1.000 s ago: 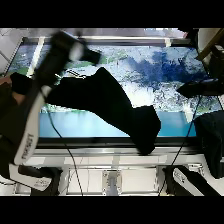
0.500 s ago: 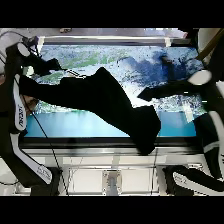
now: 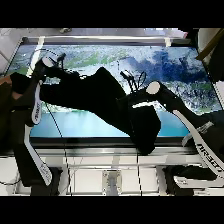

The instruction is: Fold the clothes and pants, and hang the long-sleeved shirts on hangers.

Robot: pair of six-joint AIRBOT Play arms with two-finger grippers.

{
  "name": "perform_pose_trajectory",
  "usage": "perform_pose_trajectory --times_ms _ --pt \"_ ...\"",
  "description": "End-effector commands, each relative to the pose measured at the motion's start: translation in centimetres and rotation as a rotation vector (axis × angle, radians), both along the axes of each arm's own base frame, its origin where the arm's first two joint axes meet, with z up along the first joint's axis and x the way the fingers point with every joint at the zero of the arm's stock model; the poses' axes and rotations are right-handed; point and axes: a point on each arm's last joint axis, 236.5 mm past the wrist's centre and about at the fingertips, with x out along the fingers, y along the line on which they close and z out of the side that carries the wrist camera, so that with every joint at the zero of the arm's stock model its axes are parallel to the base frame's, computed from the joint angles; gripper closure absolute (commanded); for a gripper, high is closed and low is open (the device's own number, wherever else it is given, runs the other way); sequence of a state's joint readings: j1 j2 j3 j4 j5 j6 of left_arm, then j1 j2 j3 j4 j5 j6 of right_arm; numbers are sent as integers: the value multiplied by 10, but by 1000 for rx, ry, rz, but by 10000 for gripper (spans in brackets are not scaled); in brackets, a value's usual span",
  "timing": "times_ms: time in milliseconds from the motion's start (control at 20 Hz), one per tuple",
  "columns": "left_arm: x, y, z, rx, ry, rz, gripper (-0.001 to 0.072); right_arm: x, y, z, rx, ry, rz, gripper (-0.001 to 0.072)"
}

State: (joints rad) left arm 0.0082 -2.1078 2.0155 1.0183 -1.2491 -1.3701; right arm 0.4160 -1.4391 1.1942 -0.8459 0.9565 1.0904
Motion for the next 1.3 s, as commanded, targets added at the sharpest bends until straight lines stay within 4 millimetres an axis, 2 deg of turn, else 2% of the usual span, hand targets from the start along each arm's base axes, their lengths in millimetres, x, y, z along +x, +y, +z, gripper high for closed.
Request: perform_pose_trajectory --times_ms 0,100,150,250,300,350,400,450,550,650,750,850,900,1000,1050,1150,1200,1250 --pt "-13 -29 -12 -21 34 -74 686 -2 8 1 2 1 22 163" --pt "-10 -50 2 -98 18 -70 688 -5 9 7 -1 2 44 164" --pt "-9 -65 16 -161 4 -69 688 -7 5 8 -22 3 67 163" --pt "-1 -89 57 -250 -76 -58 689 -10 -12 10 -84 16 93 165" --pt "3 -103 87 -280 -152 -71 690 -10 -26 13 -112 33 81 165" --pt "5 -115 117 -298 -229 -81 690 -8 -43 18 -133 38 64 186" --pt "4 -129 151 -309 -314 -92 690 -4 -60 26 -145 27 40 304" --pt "1 -143 182 -317 -387 -101 689 1 -78 36 -154 9 7 356" --pt "-18 -178 243 -342 -530 -149 689 14 -123 64 -172 -57 -93 357" --pt "-46 -220 290 -382 -641 -206 689 24 -175 97 -189 -144 -223 356" --pt "-75 -270 317 -444 -701 -241 689 26 -229 129 -209 -225 -363 356" --pt "-100 -325 339 -553 -730 -199 689 24 -273 151 -225 -281 -481 357" --pt "-110 -351 357 -610 -796 -159 689 22 -291 156 -235 -292 -528 356" --pt "-133 -386 394 -721 -931 -59 689 19 -321 158 -247 -285 -605 356" --pt "-145 -396 409 -726 -1025 -43 689 19 -330 156 -250 -277 -629 356" --pt "-165 -407 421 -561 -1294 -155 690 16 -335 153 -255 -264 -630 353" --pt "-165 -407 419 -514 -1329 -192 690 14 -331 151 -255 -259 -598 323" --pt "-155 -401 412 -484 -1306 -208 690 11 -326 150 -248 -254 -573 324"
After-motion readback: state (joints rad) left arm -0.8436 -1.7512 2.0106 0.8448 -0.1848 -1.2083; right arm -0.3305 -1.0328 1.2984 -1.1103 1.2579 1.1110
